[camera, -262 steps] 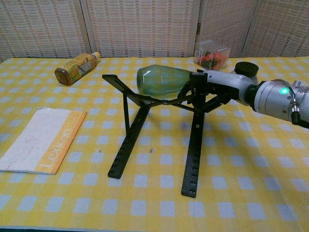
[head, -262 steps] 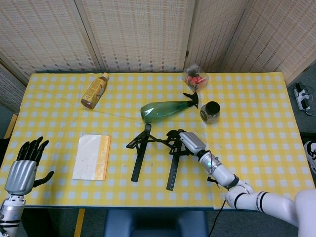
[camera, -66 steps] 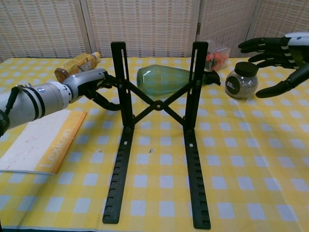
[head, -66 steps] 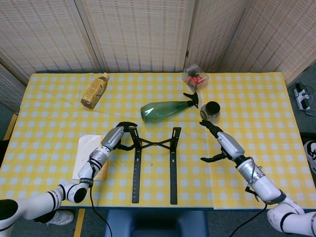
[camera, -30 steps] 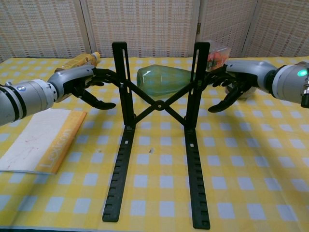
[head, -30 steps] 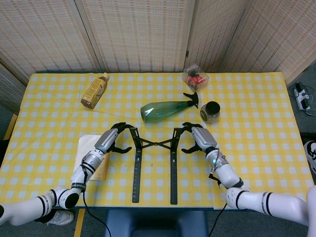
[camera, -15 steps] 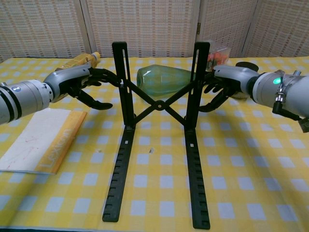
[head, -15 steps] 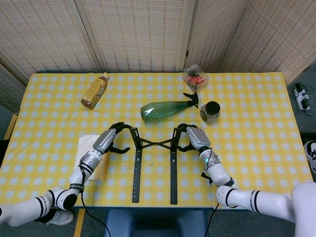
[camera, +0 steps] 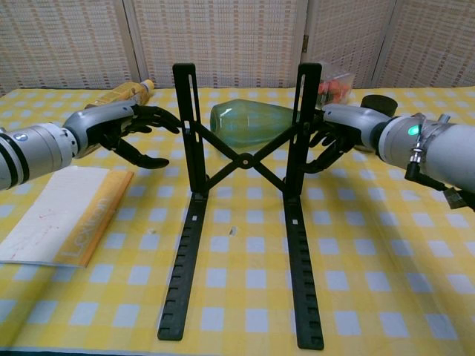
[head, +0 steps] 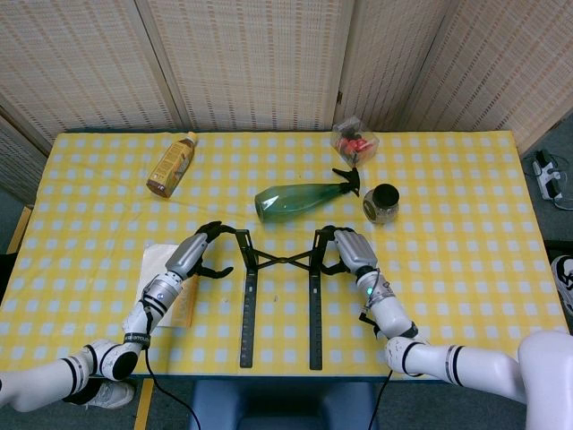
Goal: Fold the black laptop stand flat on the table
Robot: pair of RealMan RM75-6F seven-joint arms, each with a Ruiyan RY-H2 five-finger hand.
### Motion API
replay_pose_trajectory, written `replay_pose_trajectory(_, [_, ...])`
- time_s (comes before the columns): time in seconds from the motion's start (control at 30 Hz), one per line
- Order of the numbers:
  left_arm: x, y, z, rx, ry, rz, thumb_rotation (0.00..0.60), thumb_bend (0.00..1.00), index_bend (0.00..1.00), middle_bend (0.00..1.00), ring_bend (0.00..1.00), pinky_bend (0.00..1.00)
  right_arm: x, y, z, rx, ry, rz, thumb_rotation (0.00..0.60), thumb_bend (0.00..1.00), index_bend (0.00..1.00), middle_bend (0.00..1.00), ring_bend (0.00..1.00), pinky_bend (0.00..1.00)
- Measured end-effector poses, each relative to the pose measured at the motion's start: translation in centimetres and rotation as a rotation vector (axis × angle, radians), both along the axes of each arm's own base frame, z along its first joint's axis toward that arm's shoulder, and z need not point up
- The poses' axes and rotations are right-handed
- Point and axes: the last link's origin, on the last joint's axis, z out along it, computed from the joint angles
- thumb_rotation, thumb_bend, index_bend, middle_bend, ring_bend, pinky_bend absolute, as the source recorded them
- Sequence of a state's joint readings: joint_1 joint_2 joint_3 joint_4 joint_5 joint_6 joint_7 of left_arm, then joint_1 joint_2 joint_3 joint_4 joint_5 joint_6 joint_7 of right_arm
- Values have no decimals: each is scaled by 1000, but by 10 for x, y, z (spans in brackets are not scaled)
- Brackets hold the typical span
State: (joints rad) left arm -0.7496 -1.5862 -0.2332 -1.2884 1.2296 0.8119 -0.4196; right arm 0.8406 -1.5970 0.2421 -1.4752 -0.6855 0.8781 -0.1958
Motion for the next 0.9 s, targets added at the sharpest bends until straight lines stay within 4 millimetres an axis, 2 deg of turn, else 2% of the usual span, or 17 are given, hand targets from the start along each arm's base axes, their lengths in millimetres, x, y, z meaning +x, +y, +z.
replay_pose_trajectory(0.33, [-2, 0, -1, -4, -1, 5, 600, 297, 242, 210, 58, 0, 2, 0, -3, -6, 11, 1, 600, 375, 598, 284, 223, 158])
replay_pose_trajectory(0.7, [-3, 1, -2, -2, -4, 7, 600, 297, 234, 206, 54, 0, 1, 1, -5, -13, 36, 6, 600, 534, 668, 328, 248, 185])
replay_pose_trajectory(0.9, [-4, 2, 2, 8, -7, 6, 600, 297, 233, 204, 52, 0, 3, 3, -4, -10, 25, 15, 600, 555, 672, 319, 250, 190])
